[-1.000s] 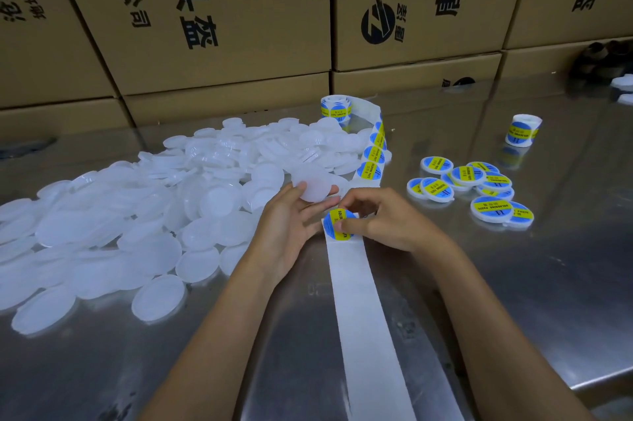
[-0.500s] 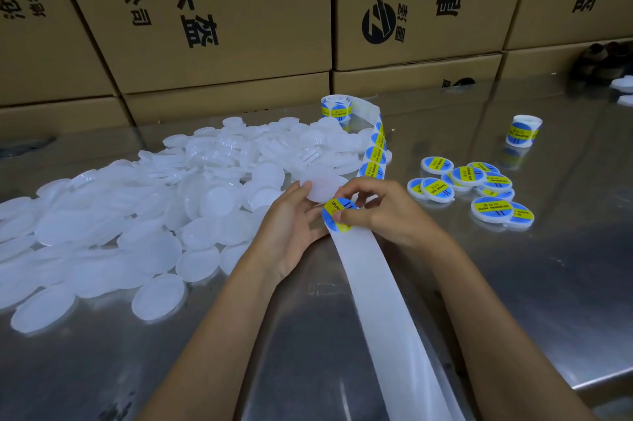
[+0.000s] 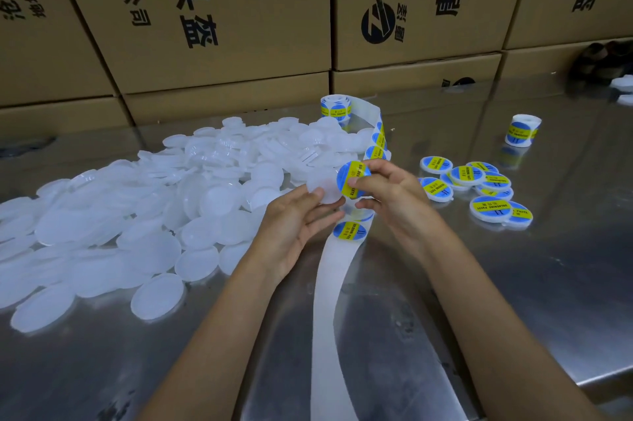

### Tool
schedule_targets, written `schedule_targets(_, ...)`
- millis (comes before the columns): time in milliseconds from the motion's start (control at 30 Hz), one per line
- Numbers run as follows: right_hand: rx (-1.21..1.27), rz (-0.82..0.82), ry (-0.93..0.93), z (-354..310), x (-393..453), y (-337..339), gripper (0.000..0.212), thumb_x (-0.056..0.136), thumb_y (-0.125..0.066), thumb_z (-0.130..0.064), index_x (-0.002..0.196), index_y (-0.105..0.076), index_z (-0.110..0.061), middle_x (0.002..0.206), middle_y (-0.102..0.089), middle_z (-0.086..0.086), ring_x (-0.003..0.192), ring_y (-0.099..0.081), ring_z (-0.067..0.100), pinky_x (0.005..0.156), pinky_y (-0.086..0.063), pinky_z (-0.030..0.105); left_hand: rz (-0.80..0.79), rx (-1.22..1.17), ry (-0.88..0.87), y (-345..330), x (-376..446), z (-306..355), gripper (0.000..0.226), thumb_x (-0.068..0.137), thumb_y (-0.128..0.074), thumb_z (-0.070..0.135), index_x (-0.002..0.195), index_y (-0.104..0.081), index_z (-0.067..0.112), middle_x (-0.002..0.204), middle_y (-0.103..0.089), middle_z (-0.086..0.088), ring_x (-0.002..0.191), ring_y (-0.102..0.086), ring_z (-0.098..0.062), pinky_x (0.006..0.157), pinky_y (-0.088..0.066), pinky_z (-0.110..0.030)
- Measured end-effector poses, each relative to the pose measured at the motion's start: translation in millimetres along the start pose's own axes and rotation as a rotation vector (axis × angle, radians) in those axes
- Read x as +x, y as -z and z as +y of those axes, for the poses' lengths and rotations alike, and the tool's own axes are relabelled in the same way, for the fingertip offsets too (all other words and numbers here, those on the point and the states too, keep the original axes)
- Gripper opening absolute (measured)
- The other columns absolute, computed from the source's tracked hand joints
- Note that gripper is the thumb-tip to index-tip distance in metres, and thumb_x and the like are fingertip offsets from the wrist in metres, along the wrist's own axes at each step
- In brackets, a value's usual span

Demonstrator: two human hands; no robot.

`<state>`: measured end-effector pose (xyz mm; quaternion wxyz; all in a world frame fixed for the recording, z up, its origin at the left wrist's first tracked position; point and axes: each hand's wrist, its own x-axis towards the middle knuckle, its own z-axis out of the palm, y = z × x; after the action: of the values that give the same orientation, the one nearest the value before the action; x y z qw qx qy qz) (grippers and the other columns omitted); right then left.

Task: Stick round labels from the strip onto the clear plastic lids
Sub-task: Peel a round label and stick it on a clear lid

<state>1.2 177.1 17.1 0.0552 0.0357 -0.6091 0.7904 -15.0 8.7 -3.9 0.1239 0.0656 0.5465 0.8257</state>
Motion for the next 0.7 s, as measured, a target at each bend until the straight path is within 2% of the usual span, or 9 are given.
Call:
schedule_targets(100, -0.101, 0.046, 0.017, 2.8, 0.9, -3.9, 0.018, 0.084, -0.07, 0.002, 0.09, -0.065, -0.014, 0.08, -0.073, -0.001, 0.069, -0.065, 0.011, 0.061, -0.051, 0.021, -0.025, 0.051, -0.038, -1.2, -1.2, -0.8, 0.029, 0.102, -0.054, 0.007, 0.129, -0.063, 0.007, 0.117, -0.073, -0.017, 0.108, -0.072, -0.031, 0.087, -0.06, -0.033)
schedule_targets(300, -0.216, 0.111, 0.026, 4.8, 0.2, -9.4, 0.015, 0.085, -0.07, 0.001, 0.091, -0.065, -0.012, 0.09, -0.071, 0.007, 0.072, -0.062, 0.012, 0.062, -0.051, 0.021, -0.012, -0.017, -0.009, -6.1, -0.8, 1.2, 0.026, 0.103, -0.054, 0.014, 0.122, -0.065, 0.001, 0.115, -0.074, -0.017, 0.106, -0.072, -0.027, 0.085, -0.06, -0.03)
schedule_targets(433, -0.21, 0.12, 0.029, 3.7, -0.6, -9.8, 0.015, 0.085, -0.069, 0.002, 0.097, -0.065, -0.007, 0.091, -0.071, 0.007, 0.073, -0.061, 0.012, 0.063, -0.049, 0.021, -0.007, 0.059, -0.034, -8.2, -2.8, -0.3, 0.027, 0.104, -0.053, 0.015, 0.121, -0.067, 0.001, 0.115, -0.074, -0.013, 0.108, -0.072, -0.024, 0.088, -0.058, -0.027)
schedule_targets(700, -0.211, 0.073, 0.071, 4.5, -2.4, -14.2, 0.017, 0.082, -0.073, 0.002, 0.094, -0.064, -0.005, 0.077, -0.07, -0.004, 0.061, -0.062, 0.0, 0.056, -0.046, 0.012, -0.016, 0.104, -0.054, -10.3, -6.1, -0.3, 0.029, 0.103, -0.053, 0.013, 0.126, -0.065, -0.001, 0.12, -0.072, -0.015, 0.113, -0.069, -0.024, 0.1, -0.054, -0.031)
